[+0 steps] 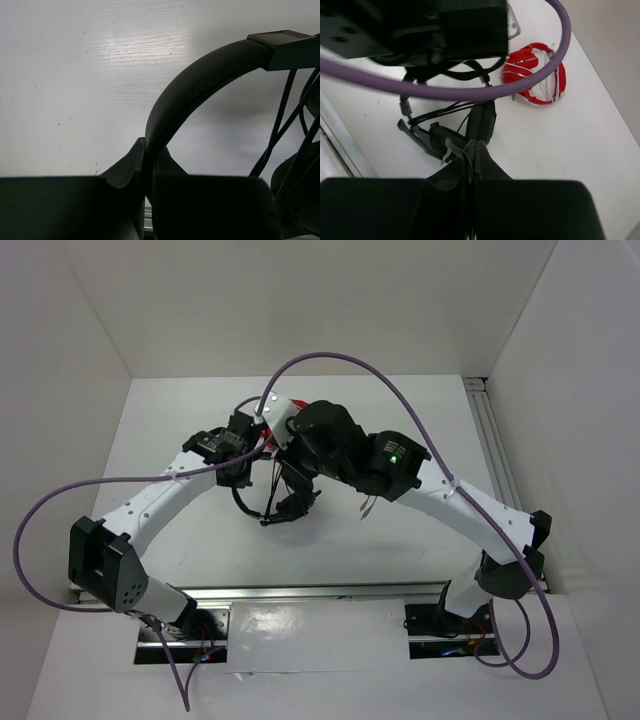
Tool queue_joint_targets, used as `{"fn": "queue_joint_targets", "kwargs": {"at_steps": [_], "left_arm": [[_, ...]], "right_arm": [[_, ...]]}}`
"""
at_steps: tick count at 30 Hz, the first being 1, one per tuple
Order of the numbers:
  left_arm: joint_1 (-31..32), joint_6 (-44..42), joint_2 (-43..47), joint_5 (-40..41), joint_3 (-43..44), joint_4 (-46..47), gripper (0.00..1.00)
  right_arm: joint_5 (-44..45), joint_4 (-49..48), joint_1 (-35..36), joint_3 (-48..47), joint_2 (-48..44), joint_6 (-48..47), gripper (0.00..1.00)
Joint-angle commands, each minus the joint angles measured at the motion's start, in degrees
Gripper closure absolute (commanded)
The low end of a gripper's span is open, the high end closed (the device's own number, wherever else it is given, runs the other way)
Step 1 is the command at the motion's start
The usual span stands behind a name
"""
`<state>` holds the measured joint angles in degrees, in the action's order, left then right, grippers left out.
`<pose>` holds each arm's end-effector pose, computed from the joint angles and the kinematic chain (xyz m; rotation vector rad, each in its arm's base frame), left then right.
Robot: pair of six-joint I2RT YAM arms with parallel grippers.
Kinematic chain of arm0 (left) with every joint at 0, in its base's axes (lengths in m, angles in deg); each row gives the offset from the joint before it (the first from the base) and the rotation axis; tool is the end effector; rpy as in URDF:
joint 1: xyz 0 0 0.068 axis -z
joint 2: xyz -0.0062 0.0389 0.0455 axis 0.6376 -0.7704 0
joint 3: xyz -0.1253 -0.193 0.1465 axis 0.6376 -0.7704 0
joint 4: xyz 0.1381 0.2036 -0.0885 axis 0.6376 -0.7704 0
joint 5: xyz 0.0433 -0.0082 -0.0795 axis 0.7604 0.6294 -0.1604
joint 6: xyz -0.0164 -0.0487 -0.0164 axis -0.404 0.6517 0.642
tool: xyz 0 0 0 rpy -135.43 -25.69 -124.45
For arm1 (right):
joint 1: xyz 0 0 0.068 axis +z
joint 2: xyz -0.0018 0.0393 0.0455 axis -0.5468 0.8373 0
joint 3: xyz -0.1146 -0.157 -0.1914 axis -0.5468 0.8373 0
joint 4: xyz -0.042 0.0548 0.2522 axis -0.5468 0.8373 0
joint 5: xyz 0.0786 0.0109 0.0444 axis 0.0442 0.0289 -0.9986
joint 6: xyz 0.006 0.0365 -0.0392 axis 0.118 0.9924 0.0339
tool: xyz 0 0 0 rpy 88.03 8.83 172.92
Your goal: Wrap the headphones
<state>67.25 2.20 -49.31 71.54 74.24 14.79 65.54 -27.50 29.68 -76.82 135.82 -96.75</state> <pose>0.2665 -0.1244 0.3027 -0.0658 2.4999 0.1388 0.1571 0.2855 0.4602 -1.1333 1.7180 0.2583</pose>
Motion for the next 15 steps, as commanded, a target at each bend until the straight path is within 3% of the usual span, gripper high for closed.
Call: {"fn": "queue_joint_targets", "kwargs": {"at_steps": [1,7,12,15], "left_arm": [[-2.4,3.4,-1.3,3.2,2.6,-0.8,1.0],[-8.9,10.8,2.1,-3.2,7.3,-0.8,1.0],[-20.7,17.6,4.7,-15.8,10.3,1.0,1.0],[-27.2,23.0,4.7,-24.1,10.3,1.5,1.0]], "right_arm": [[-0.2,2.7,4.5,-3.9,-1.9,-1.5,1.0],[4.4,-2.4,16.5,8.8,-8.4,4.5,1.0],[-0.4,-9.8,23.3,22.2,-10.9,9.2,1.0],[0.3,-12.3,29.9,23.7,-8.4,10.8,1.0]]}}
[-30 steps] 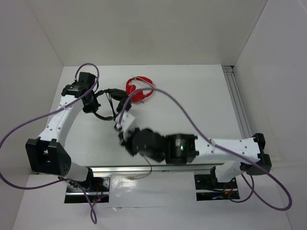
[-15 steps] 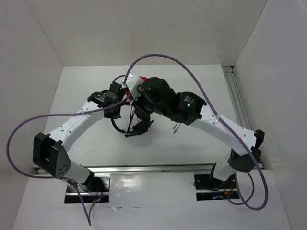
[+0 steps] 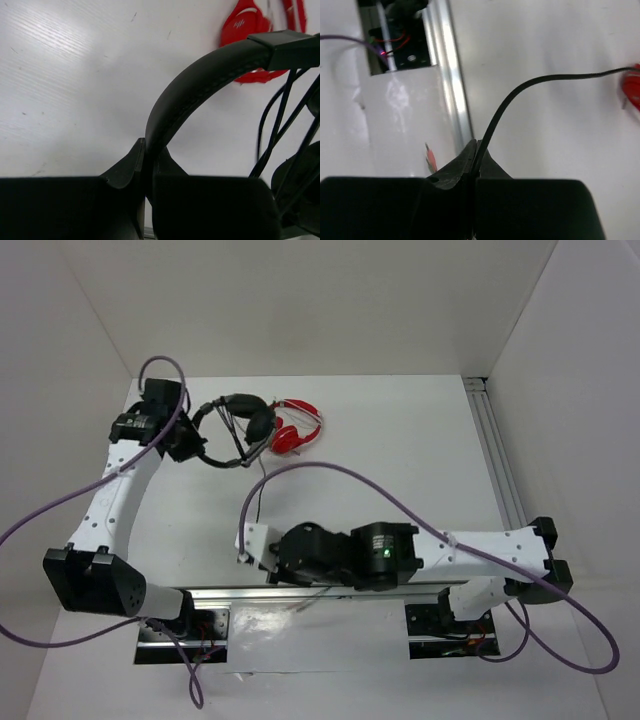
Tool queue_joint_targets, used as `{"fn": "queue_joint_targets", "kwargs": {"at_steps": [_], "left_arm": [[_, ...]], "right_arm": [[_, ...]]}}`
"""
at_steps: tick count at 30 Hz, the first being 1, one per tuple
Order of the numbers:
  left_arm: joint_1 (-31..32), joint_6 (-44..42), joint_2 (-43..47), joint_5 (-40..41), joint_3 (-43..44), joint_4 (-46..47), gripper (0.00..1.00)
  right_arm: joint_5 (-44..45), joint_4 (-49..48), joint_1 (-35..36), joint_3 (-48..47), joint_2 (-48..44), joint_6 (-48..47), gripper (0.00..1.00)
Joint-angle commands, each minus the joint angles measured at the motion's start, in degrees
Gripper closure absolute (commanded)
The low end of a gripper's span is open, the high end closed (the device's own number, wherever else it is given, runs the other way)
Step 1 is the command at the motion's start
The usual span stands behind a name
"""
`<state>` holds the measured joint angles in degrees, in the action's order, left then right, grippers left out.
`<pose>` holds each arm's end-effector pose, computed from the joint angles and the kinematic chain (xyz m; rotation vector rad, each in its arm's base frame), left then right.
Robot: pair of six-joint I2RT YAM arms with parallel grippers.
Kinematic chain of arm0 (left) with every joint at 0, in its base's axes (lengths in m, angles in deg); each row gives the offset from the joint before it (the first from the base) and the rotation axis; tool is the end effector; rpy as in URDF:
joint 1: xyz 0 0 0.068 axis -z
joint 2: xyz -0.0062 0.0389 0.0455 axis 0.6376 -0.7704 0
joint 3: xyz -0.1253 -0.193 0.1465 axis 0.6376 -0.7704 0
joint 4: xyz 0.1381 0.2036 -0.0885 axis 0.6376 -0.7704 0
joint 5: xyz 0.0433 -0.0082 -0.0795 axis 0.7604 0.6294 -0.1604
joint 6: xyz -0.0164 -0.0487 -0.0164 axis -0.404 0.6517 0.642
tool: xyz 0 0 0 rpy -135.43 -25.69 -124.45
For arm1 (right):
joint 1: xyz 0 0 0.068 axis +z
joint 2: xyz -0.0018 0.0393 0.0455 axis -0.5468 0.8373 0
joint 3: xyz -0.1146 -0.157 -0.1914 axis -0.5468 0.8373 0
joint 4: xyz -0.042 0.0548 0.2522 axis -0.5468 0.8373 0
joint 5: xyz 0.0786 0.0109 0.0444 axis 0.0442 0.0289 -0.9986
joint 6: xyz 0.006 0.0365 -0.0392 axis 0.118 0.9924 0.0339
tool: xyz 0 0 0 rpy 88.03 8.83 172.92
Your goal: Wrap the headphones
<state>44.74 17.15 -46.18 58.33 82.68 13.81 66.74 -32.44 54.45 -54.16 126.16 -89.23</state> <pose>0.2873 -0.0202 0.3605 -0.7816 2.2881 -0.1699 0.0226 0.2972 0.3918 -1.4979 1.6381 0.4848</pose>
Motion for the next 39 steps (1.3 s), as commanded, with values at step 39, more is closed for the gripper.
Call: {"fn": "queue_joint_targets", "kwargs": {"at_steps": [39], "left_arm": [[26.9,-15.2,11.0,3.0,-18.9,4.7,1.0]], "right_arm": [[21.5,-2.7,-20.0,-33.3,16.9,-21.2,1.0]]}}
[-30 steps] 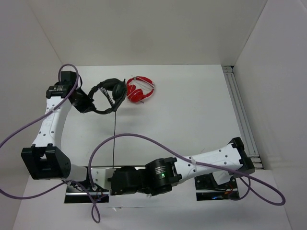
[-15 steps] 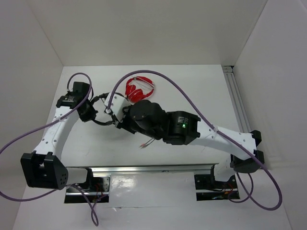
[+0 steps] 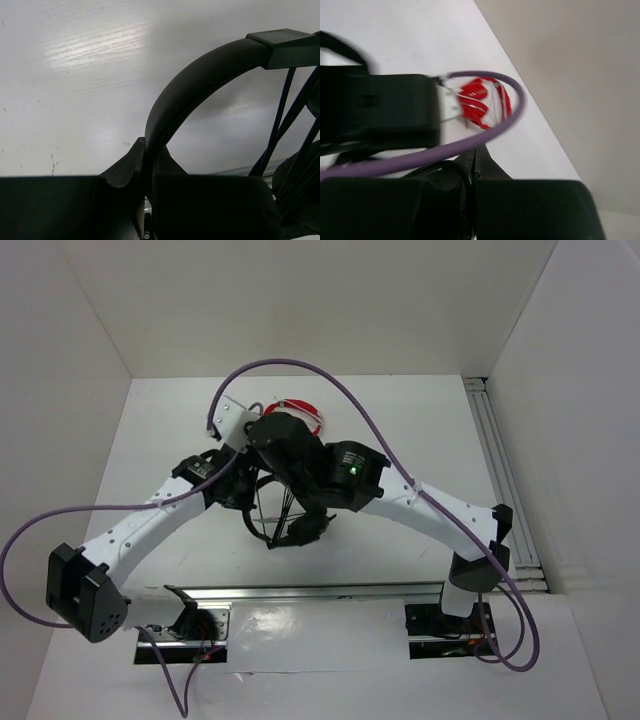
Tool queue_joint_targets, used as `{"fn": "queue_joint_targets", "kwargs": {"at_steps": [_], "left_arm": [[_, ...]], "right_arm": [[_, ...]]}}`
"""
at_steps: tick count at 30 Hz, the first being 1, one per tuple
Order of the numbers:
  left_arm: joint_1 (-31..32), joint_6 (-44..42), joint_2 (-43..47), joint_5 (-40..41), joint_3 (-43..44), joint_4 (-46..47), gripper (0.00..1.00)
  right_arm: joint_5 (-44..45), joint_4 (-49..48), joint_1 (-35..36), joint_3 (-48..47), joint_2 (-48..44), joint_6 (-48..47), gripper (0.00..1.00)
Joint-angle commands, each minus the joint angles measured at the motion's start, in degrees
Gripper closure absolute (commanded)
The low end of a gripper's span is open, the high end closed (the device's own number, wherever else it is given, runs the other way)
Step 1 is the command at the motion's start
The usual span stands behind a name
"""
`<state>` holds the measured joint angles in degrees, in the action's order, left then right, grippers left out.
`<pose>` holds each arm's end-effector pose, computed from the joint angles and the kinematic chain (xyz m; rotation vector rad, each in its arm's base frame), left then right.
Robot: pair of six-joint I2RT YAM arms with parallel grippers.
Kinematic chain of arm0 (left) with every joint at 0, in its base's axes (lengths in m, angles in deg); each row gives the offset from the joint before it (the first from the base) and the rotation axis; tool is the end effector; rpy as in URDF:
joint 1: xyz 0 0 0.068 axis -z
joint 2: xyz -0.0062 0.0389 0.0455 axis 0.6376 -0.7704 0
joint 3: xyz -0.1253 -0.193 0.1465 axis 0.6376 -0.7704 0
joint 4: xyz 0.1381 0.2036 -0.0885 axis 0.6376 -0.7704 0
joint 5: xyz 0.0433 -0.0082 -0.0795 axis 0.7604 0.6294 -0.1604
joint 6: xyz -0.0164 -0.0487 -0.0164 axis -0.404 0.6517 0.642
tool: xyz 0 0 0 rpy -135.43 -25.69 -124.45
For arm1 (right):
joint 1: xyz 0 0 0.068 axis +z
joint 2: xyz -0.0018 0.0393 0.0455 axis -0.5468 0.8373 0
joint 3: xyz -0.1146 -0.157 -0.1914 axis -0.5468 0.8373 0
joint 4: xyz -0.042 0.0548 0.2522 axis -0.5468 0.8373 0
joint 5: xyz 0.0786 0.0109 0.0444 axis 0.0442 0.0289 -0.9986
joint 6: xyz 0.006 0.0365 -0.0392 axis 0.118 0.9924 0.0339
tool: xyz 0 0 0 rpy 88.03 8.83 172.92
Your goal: Wrap the headphones
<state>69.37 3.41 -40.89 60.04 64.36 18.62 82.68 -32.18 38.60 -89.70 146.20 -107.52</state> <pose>0.2298 -0.1238 0.2894 0.0189 2.5481 -0.1406 0.1337 0.3444 0.4795 -1.1212 1.5112 0.0159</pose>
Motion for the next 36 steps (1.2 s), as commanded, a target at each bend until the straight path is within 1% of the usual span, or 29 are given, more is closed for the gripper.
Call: {"fn": "queue_joint_targets", "kwargs": {"at_steps": [1,2,3,5,6,8,10,11,12,13,14,15,19,20,21,22,23,24,26,27,29,30,31,32,33,35,36], "left_arm": [[3.5,-1.4,7.2,1.3,-0.6,-0.6,1.0],[4.3,-1.4,8.6,1.3,-0.6,-1.8,1.0],[6.4,-1.4,10.0,2.0,-0.6,-2.7,1.0],[8.6,-1.4,13.4,4.0,-0.1,-5.3,1.0],[10.6,-0.8,14.3,4.8,0.5,-7.5,1.0],[13.6,-0.8,17.1,4.1,1.4,-8.2,1.0],[15.8,-0.8,17.1,2.9,2.8,-10.3,1.0],[17.1,-0.8,17.1,2.9,3.4,-11.1,1.0],[19.4,-0.8,17.1,2.9,4.5,-11.7,1.0],[20.2,-0.8,17.1,3.5,4.5,-11.7,1.0],[20.8,-0.8,17.1,3.5,5.3,-12.6,1.0],[20.8,-0.8,17.1,4.1,6.4,-13.3,1.0],[20.8,1.3,17.1,9.4,9.0,-16.9,1.0],[20.8,1.8,16.6,12.2,9.0,-17.6,1.0],[20.8,3.5,16.0,13.7,9.9,-19.6,1.0],[20.8,3.5,16.0,14.6,10.0,-19.6,1.0],[21.4,3.5,15.5,15.7,10.0,-19.6,1.0],[21.4,4.3,14.6,16.4,10.0,-19.6,1.0],[23.3,5.8,13.0,20.2,10.0,-20.7,1.0],[23.3,6.4,11.3,20.2,10.0,-20.7,1.0],[25.3,7.7,9.3,21.9,11.4,-22.5,1.0],[25.3,7.7,7.8,22.7,11.4,-22.5,1.0],[26.1,7.7,7.2,22.7,11.4,-22.5,1.0],[26.7,7.7,6.4,22.7,11.4,-22.5,1.0],[26.7,7.0,5.7,22.7,11.4,-22.5,1.0],[28.0,6.4,3.9,20.9,11.4,-21.6,1.0],[29.0,5.9,3.2,20.3,11.4,-21.0,1.0]], "right_arm": [[6.4,-7.8,-5.5,5.3,-4.7,-2.9,1.0],[6.4,-10.1,-8.2,8.4,-6.4,-2.9,1.0],[6.4,-11.5,-9.2,12.8,-7.7,-2.9,1.0],[7.5,-15.1,-12.1,15.6,-10.4,-2.9,1.0],[7.5,-15.1,-13.0,15.6,-10.4,-2.3,1.0],[9.4,-17.1,-14.8,17.1,-11.0,-3.0,1.0],[12.9,-19.6,-17.1,17.7,-11.0,-4.3,1.0],[12.9,-19.6,-17.2,17.7,-10.2,-4.4,1.0],[12.9,-19.6,-19.3,17.7,-9.6,-4.9,1.0],[13.8,-19.6,-20.6,17.8,-8.9,-4.9,1.0],[16.3,-24.5,-21.4,19.7,-8.9,-7.0,1.0],[16.3,-26.3,-23.4,21.6,-8.9,-7.7,1.0],[22.3,-33.7,-27.3,25.4,-7.8,-7.7,1.0],[28.5,-36.8,-27.3,26.9,-6.6,-9.4,1.0],[31.4,-45.5,-27.3,27.6,-5.7,-14.4,1.0],[33.5,-49.7,-27.3,28.1,-5.2,-17.0,1.0],[34.5,-51.3,-27.3,27.2,-4.6,-17.8,1.0],[32.7,-46.5,-27.8,25.7,-3.8,-14.1,1.0],[33.2,-47.3,-28.9,24.0,-3.1,-13.0,1.0],[33.9,-47.9,-29.9,23.2,-3.1,-11.6,1.0],[32.3,-46.7,-30.6,22.6,-3.1,-10.8,1.0],[27.6,-39.1,-30.6,21.9,-3.1,-6.1,1.0],[20.5,-31.7,-30.6,20.3,-3.7,-2.5,1.0],[12.2,-26.5,-31.2,18.8,-4.5,-0.2,1.0],[5.0,-25.2,-31.2,18.8,-6.2,1.3,1.0],[3.9,-26.6,-32.1,20.3,-7.5,1.3,1.0],[0.0,-25.5,-33.4,20.9,-7.5,-0.2,1.0]]}}
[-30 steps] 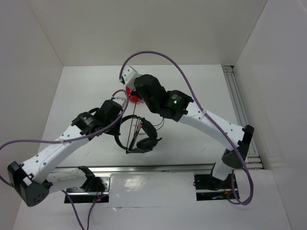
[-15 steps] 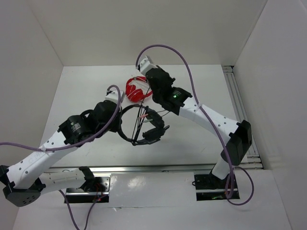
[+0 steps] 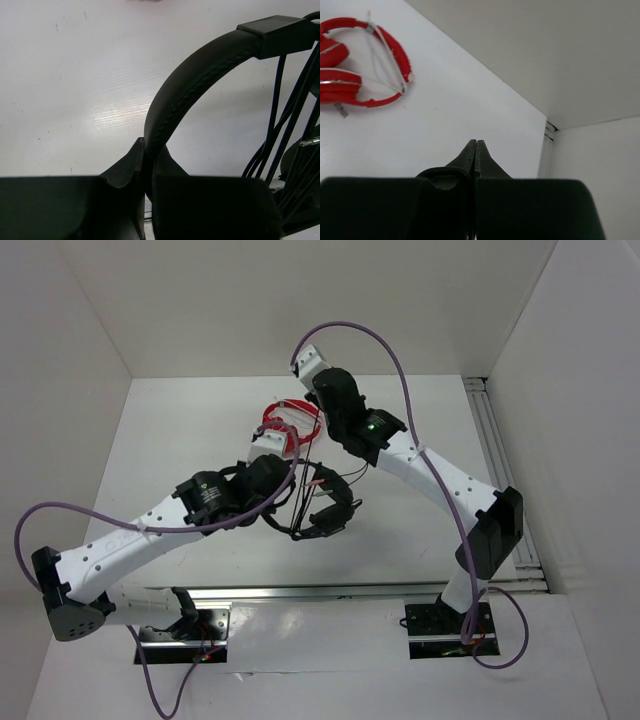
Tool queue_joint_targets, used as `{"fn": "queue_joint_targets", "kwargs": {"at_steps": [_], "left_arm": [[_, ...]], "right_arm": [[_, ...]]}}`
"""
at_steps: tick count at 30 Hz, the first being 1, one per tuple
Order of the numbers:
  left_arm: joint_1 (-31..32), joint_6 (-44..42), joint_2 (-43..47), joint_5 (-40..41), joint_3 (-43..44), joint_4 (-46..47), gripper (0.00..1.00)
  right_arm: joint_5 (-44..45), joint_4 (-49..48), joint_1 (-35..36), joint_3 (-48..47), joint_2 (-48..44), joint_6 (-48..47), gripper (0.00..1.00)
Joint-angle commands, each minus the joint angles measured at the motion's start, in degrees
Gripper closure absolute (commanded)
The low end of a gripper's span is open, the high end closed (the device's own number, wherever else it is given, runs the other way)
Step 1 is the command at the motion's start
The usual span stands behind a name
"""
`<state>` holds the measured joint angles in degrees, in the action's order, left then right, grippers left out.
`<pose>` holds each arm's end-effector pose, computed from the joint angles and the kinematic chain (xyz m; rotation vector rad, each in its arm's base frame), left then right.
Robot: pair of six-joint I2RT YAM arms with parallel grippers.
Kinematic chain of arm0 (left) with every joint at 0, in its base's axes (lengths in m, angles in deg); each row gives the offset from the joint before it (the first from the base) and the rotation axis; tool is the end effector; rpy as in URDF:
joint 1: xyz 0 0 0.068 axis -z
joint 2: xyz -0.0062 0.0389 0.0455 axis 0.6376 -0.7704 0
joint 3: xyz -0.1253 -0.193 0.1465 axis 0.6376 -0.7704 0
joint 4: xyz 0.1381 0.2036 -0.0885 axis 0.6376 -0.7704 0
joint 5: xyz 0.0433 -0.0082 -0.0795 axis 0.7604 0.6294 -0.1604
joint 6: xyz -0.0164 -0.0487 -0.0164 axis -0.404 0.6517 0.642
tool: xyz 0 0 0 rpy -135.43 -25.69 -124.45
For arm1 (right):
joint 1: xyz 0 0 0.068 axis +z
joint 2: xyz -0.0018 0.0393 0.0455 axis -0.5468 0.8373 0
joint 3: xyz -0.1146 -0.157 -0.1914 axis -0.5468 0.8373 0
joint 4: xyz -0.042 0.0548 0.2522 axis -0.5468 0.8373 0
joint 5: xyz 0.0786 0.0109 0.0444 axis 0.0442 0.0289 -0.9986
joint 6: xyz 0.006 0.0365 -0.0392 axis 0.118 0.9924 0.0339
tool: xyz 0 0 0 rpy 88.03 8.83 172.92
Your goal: Wrap the headphones
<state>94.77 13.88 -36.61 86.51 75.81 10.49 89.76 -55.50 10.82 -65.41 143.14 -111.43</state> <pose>0.1528 -0.1819 0.3649 0.0937 2.2219 -0.0651 0.2977 0.2556 0.4011 -0.6804 1.7222 -0.4639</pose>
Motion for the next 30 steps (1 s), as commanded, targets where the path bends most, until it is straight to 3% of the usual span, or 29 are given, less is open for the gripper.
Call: {"fn": "queue_joint_targets", "kwargs": {"at_steps": [1,4,5,6,7,10,12,13,14,17,20,22,23,24,25,27,30], "left_arm": [[3.6,-5.3,-1.1,-7.3,0.0,-12.9,1.0],[4.3,-6.7,-2.2,-9.4,-0.7,-11.2,1.0],[4.3,-6.7,-2.9,-9.4,-0.7,-11.2,1.0],[4.3,-6.7,-2.9,-8.0,-0.7,-11.2,1.0],[4.3,-6.0,-3.7,-7.2,-0.7,-11.9,1.0],[2.4,-2.3,-6.5,-0.2,1.9,-14.8,1.0],[-2.9,-1.6,-7.8,2.3,3.0,-15.9,1.0],[-4.7,-2.4,-7.8,2.3,3.0,-14.9,1.0],[-7.6,-3.8,-7.8,2.3,3.5,-12.7,1.0],[-11.5,-7.2,-5.3,0.6,2.7,-9.4,1.0],[-14.6,-10.2,-2.7,-3.1,1.9,-5.9,1.0],[-15.2,-10.2,-2.2,-1.5,1.9,-6.1,1.0],[-14.5,-9.1,-2.7,2.7,1.9,-7.1,1.0],[-13.9,-6.5,-3.2,4.5,1.9,-9.5,1.0],[-13.3,-5.2,-4.2,5.7,1.9,-10.7,1.0],[-13.3,-2.1,-4.7,9.3,1.9,-12.7,1.0],[-13.3,0.7,-5.9,11.9,1.9,-14.7,1.0]], "right_arm": [[-7.1,-2.2,-5.6,-3.4,-4.5,2.6,1.0],[-9.1,-6.2,-6.9,0.0,-5.7,-2.6,1.0],[-13.1,-4.2,-6.9,-0.9,-5.7,-2.6,1.0],[-26.4,2.7,-7.7,-2.5,-5.7,-3.6,1.0],[-33.0,5.7,-8.3,-4.1,-5.2,-4.4,1.0],[-40.8,8.8,-8.3,-11.6,-0.2,-3.9,1.0],[-34.0,3.6,-7.3,-12.4,2.1,-1.9,1.0],[-21.1,0.0,-6.4,-10.2,3.5,-1.9,1.0],[-13.2,-13.2,-3.7,-5.3,3.5,-4.3,1.0],[-3.9,-20.7,-3.2,-4.4,7.8,-9.1,1.0],[-12.8,-15.9,-5.6,-8.0,8.5,-5.4,1.0],[-17.6,-10.9,-7.9,-13.8,9.2,-3.5,1.0],[-33.0,-6.1,-9.2,-16.6,9.2,-2.9,0.98],[-39.2,0.8,-11.3,-18.9,9.2,-2.9,0.95],[-41.3,0.9,-11.4,-21.0,9.2,-2.9,0.95],[-33.0,-5.3,-9.5,-20.5,8.5,-3.9,0.97],[-11.2,-23.6,-4.5,-10.8,7.2,-13.3,0.98]]}}
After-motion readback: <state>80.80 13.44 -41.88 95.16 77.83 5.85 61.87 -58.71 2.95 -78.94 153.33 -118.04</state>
